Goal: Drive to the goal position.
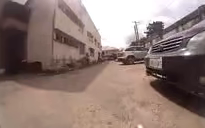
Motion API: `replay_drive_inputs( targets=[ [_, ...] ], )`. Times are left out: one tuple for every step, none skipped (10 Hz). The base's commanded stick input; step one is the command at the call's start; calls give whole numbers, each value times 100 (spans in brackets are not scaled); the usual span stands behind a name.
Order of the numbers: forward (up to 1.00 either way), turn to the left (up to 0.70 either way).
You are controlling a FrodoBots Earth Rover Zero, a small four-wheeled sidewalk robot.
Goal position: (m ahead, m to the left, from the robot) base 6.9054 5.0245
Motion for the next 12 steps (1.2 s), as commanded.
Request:
replay_drive_inputs(
  targets=[
    [50,0],
    [50,0],
    [50,0],
    [50,0],
    [50,0],
    [50,0],
    [50,0],
    [50,0],
    [50,0],
    [50,0],
    [50,0],
    [50,0]
  ],
)
